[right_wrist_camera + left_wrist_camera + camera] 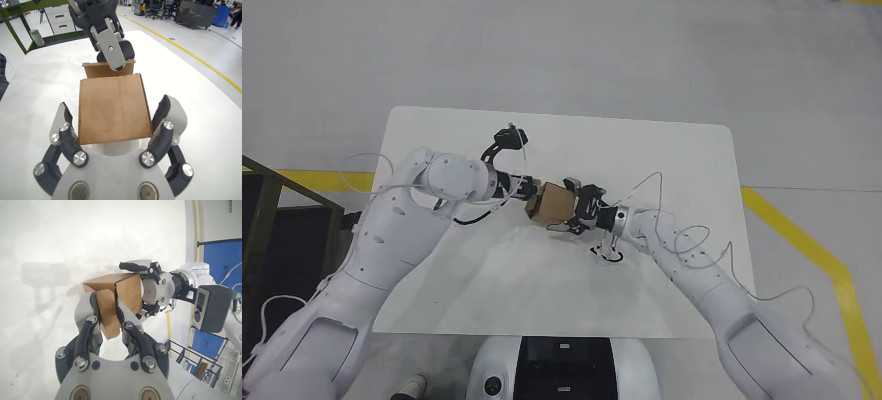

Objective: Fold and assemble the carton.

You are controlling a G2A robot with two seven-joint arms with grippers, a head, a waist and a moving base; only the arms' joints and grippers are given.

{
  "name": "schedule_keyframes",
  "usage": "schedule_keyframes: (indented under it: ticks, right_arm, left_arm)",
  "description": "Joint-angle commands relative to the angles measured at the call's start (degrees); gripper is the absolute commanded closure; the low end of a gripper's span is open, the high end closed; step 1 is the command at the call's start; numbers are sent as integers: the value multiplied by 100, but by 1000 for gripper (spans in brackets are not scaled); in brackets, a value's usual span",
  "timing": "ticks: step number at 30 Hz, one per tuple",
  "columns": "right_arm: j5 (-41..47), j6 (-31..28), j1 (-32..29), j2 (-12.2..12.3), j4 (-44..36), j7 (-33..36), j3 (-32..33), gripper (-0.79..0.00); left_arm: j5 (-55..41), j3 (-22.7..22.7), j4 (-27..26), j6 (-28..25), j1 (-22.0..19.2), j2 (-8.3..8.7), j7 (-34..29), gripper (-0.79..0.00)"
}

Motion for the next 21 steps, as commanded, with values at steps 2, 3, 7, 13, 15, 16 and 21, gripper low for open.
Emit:
schedule_keyframes:
  ticks: [2, 3, 7, 13, 15, 16, 21]
  right_arm:
    - [-16, -22, 37, -25, 61, -28, -24, -785]
    - [-20, -31, 49, -33, 77, -30, -32, -785]
    - [-15, -58, 84, -66, 137, -66, -55, -785]
    - [-4, -84, 118, -107, 223, -120, -77, -785]
    - [-3, -89, 131, -119, 249, -128, -83, -785]
    - [-3, -87, 136, -125, 262, -133, -86, -785]
    - [-29, -100, 177, -160, 309, -129, -117, -785]
  left_arm:
    - [6, 28, 37, -35, -16, -14, 62, -114]
    - [8, 40, 58, -44, -19, -20, 89, -99]
    - [120, 98, 128, -29, -33, -36, 155, -34]
    - [-121, -96, 89, -115, 83, -30, 482, -206]
    - [-255, -233, 69, -158, 179, -10, 590, -382]
    - [-342, -298, 70, -179, 230, 0, 589, -465]
    - [-956, -602, 216, -385, 428, 41, 469, -785]
